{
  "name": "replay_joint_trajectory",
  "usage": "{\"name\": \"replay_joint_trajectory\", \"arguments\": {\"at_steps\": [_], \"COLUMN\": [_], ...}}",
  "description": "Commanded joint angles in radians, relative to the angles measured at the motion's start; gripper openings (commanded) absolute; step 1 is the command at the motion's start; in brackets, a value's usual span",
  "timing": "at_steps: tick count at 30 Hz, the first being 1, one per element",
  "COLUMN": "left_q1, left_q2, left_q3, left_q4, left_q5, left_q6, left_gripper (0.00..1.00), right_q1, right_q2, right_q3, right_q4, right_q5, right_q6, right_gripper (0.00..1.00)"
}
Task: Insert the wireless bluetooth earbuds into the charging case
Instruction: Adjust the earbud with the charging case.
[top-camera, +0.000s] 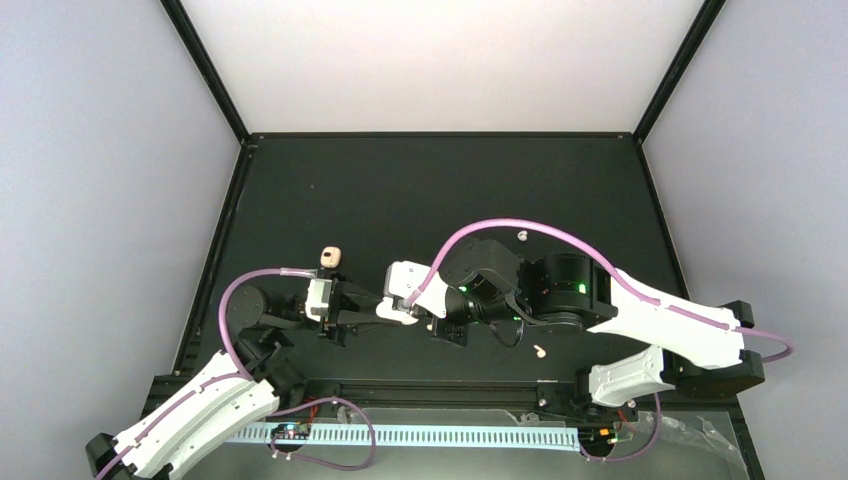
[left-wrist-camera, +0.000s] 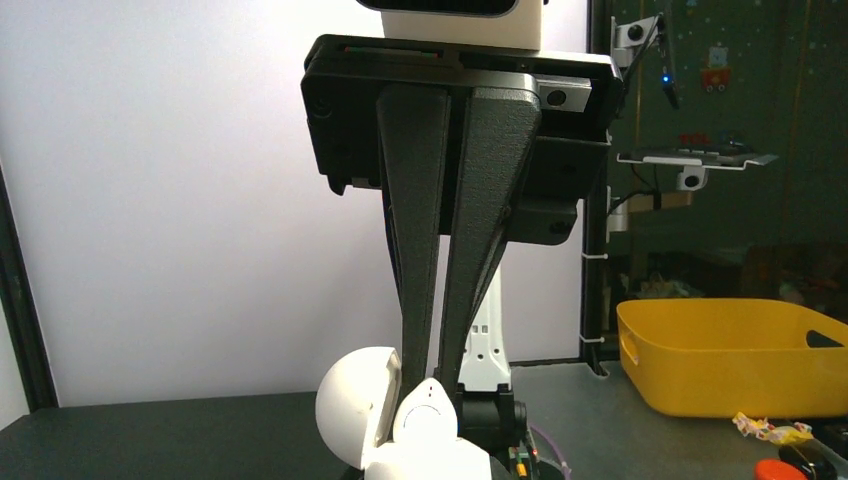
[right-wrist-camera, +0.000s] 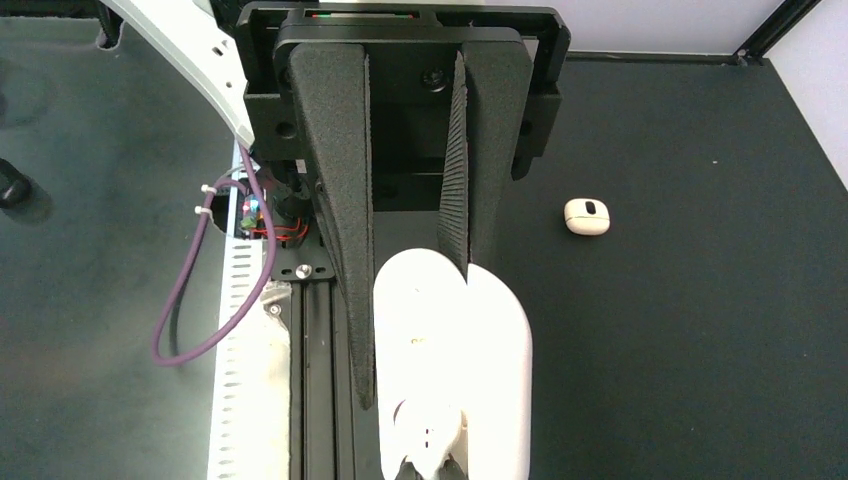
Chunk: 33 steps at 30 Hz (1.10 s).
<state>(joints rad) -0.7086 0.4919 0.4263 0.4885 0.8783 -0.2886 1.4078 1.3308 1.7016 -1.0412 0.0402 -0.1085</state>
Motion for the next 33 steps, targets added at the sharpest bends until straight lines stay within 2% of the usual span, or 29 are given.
{"name": "replay_joint_trajectory", "arguments": {"at_steps": [1, 17, 33], "left_q1": [-0.014, -0.014, -0.014], "left_q2": [-0.008, -0.030, -0.037], "left_q3": [0.011, -0.009, -0.012], "left_q4": [0.110, 0.074, 0.038], "left_q5": [-0.004, -0.020, -0.042], "left_q6": [-0.007, 0.005, 0.029], "left_gripper": [0.02, 0.02, 0.02], "right_q1": [0.003, 0.003, 0.003], "right_q2": [0.041, -0.016, -0.041], "right_q3": [0.009, 0.004, 0.011], "right_q4": [0.032, 0.048, 0.043], "right_q5": [-0.019, 0.076, 0.092], "right_q6": [-0.025, 0.031, 0.043], "right_gripper": [0.01, 0.01, 0.01]}}
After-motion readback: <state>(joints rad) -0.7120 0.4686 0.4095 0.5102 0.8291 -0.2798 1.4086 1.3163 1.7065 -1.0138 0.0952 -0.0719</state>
